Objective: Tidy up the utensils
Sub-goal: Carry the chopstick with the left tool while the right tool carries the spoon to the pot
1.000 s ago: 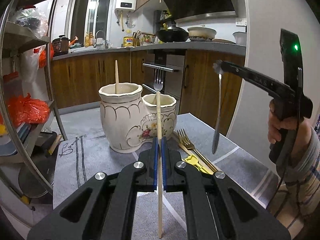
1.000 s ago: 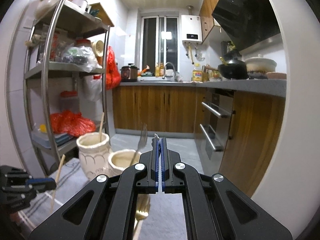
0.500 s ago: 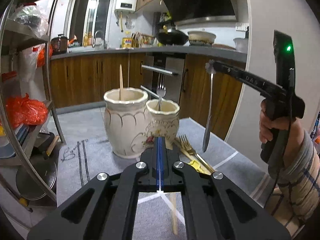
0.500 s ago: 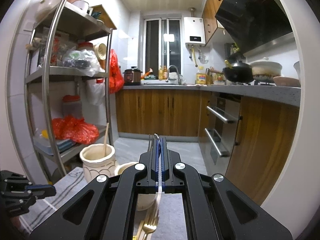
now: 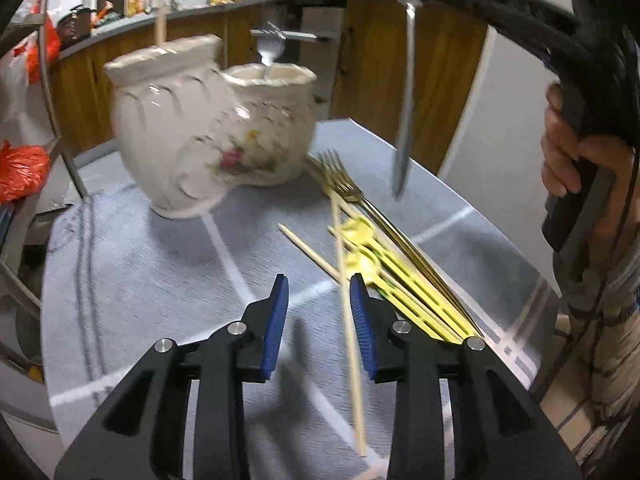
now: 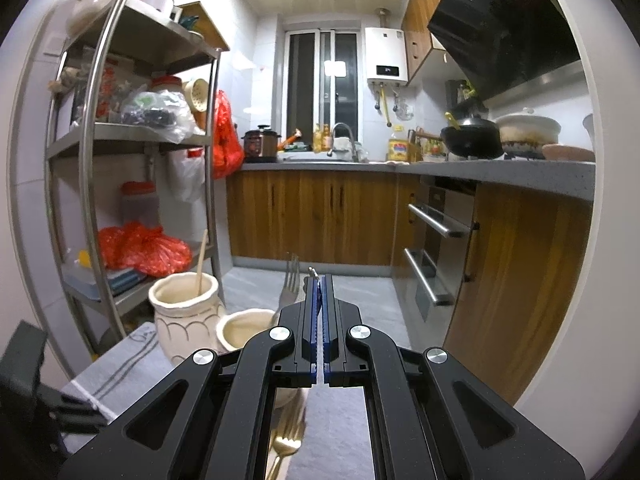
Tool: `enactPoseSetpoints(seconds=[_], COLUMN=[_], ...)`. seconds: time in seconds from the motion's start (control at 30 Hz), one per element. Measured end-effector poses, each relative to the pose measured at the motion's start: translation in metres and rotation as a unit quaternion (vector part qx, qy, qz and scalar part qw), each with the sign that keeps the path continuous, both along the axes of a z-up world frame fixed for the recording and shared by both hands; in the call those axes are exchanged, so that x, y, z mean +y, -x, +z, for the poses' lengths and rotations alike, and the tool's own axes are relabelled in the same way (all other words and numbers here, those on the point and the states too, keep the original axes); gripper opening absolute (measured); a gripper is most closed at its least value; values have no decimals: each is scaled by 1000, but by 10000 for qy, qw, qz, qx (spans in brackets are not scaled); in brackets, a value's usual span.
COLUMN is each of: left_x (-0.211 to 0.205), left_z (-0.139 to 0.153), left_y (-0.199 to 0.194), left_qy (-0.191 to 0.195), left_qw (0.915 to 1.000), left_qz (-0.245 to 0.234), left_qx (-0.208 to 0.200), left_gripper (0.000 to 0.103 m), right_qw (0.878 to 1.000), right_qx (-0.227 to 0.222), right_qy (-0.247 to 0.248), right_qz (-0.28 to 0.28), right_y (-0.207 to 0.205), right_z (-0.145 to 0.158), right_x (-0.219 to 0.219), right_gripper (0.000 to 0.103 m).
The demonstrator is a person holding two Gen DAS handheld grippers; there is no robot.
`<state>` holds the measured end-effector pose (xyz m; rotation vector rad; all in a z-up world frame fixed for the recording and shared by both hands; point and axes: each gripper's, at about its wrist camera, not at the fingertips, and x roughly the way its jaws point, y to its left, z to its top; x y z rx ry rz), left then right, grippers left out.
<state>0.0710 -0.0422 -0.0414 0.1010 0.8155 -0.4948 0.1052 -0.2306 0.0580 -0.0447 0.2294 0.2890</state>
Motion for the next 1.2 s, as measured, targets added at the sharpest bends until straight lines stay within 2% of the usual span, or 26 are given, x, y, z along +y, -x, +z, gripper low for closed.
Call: enactPoseSetpoints(seconds=[0.1,0.23,0.27,0.3,0.33,0.53,0.7,0.8,0.87,1.0,1.17,1.2], left_x=[-12,-19,-19,-21,-22,-16,7,26,39,47,61,65], left_z=[-7,-15,-14,-15,-15,-7,21,39,54,84,117,124], left_y=[5,2,1,1,1,3,12,16,16,12,-15,-27], left_qy=[-106,-294,-280,-318,-414,-372,-15,224,441,551,840,1017], left_qw=[9997,9993,9994,9993,9990,9992,9977,9926,9863,9720,9586,9560], left_qz=[-180,-105,-98,-96,-68,-136,-42,254,420,665,905,960], left_qx=[98,182,174,187,146,-6,-679,-1170,-1532,-2187,-2567,-2578], left_gripper=[32,29,24,9,4,4,4,4,4,4,4,4], right_qw=[10000,10000,10000,10000,10000,10000,9998,9995,9990,9981,9972,9970], right_qx=[17,7,7,-1,-6,-34,-137,-223,-355,-494,-511,-508], right_qy=[-15,-26,-20,-24,-31,-56,-25,-111,-92,-219,-421,-455], right_qz=[4,5,3,1,-4,-35,-149,-204,-253,-288,-348,-361], right_y=[1,1,1,1,2,6,5,1,-3,-17,-40,-45], right_z=[-1,-1,-1,-1,-2,-2,6,15,22,34,37,38], right_x=[-3,-4,-3,-4,-5,-8,-7,-7,-3,3,8,9], right_gripper=[3,3,3,3,3,3,3,3,3,3,3,3])
